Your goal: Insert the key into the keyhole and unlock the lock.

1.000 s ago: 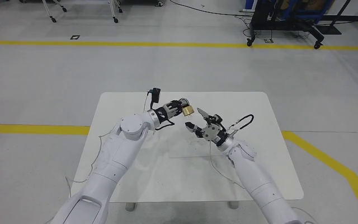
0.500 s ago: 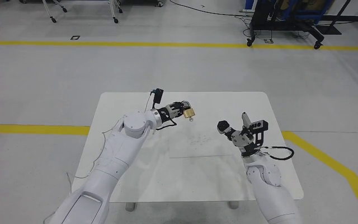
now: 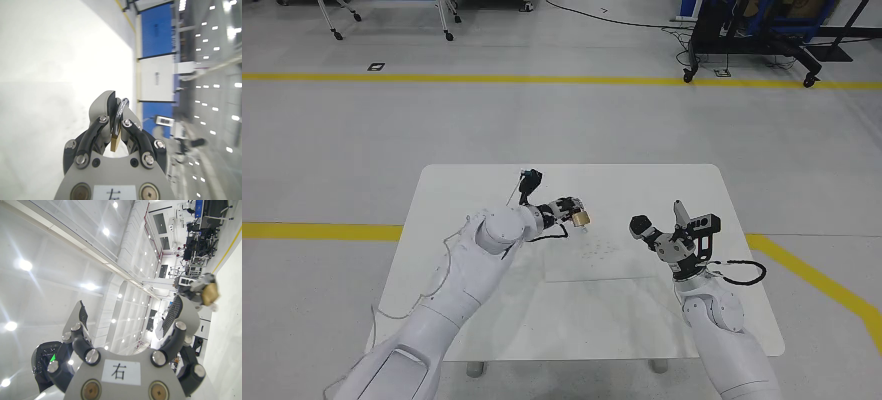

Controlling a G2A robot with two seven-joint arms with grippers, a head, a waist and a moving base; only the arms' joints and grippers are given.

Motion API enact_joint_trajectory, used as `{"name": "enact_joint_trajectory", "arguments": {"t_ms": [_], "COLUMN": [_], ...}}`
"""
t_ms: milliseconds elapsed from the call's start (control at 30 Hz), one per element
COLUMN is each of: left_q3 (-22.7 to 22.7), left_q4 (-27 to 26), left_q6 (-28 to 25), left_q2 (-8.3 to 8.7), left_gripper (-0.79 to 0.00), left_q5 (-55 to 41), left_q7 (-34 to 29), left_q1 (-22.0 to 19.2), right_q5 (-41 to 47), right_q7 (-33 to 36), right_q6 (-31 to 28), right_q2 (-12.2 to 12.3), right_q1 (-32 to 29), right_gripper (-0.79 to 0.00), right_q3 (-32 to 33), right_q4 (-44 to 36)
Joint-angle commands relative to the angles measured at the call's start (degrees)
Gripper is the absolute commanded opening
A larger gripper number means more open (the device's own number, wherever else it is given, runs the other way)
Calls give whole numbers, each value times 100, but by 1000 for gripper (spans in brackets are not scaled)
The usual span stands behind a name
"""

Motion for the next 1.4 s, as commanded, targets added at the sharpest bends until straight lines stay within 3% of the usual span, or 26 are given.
{"name": "enact_joint_trajectory", "arguments": {"t_ms": [0, 267, 300, 333, 600, 733, 833, 1000, 1200, 1367], "left_q3": [349, 908, 935, 962, 806, 508, 184, -423, -1268, -1712], "left_q4": [94, 611, 664, 728, 920, 758, 469, -468, -1896, -2683], "left_q6": [444, 739, 720, 709, -36, -427, -622, -1108, -1715, -2048], "left_q2": [-34, -233, -253, -269, -256, -147, -32, 194, 487, 608], "left_gripper": [-785, -785, -440, -6, 0, 0, 0, 0, 0, 0], "left_q5": [745, 1302, 1302, 1321, 1168, 1028, 982, 1127, 1493, 1714], "left_q7": [-327, -730, -775, -844, -1256, -1277, -939, -12, 860, 1495], "left_q1": [-83, -449, -475, -511, -650, -549, -356, 282, 1379, 2116], "right_q5": [0, 0, 0, 0, 0, 0, 0, 0, 0, 0], "right_q7": [0, 0, 0, 0, 0, 0, 0, 0, 0, 0], "right_q6": [0, 0, 0, 0, 0, 0, 0, 0, 0, 0], "right_q2": [0, 0, 0, 0, 0, 0, 0, 0, 0, 0], "right_q1": [0, 0, 0, 0, 0, 0, 0, 0, 0, 0], "right_gripper": [0, 0, 0, 0, 0, 0, 0, 0, 0, 0], "right_q3": [0, 0, 0, 0, 0, 0, 0, 0, 0, 0], "right_q4": [0, 0, 0, 0, 0, 0, 0, 0, 0, 0]}}
